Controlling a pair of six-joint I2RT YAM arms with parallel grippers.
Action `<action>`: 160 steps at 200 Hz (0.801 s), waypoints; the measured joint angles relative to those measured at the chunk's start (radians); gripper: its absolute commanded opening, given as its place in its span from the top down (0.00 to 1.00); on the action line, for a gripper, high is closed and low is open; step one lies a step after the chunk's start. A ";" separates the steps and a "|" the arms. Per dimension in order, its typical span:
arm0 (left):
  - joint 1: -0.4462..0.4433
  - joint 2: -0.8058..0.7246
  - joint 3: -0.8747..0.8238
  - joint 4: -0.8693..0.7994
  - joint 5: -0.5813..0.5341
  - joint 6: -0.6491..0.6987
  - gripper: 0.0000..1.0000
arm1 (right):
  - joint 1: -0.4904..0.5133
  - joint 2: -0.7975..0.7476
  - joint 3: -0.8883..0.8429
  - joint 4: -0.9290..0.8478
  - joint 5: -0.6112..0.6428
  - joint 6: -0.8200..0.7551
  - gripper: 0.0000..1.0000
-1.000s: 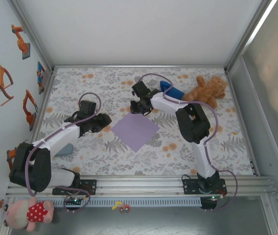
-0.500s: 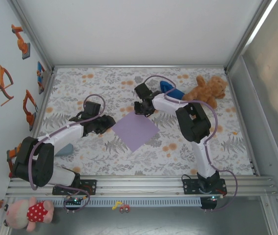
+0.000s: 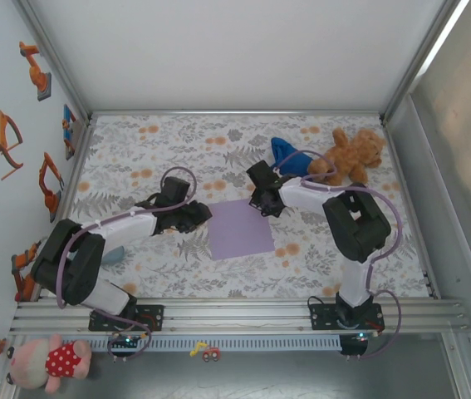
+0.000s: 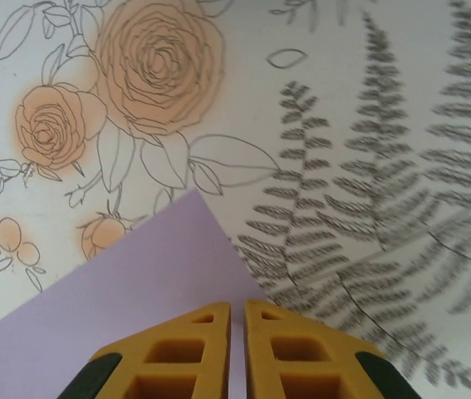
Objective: Fold a paper plane with a square sheet of paper (pick it up from the middle)
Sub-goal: Rotate the square sheet of paper at the center of the table.
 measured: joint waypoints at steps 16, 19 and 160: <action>-0.014 0.030 0.000 0.016 0.003 -0.011 0.76 | 0.000 -0.058 -0.031 0.025 -0.008 -0.025 0.88; -0.017 0.035 0.001 0.018 0.004 -0.012 0.77 | 0.000 -0.068 -0.036 0.032 -0.010 -0.033 0.88; -0.051 0.162 0.042 0.041 -0.009 -0.058 0.88 | -0.044 -0.164 -0.233 0.127 -0.243 -0.370 0.95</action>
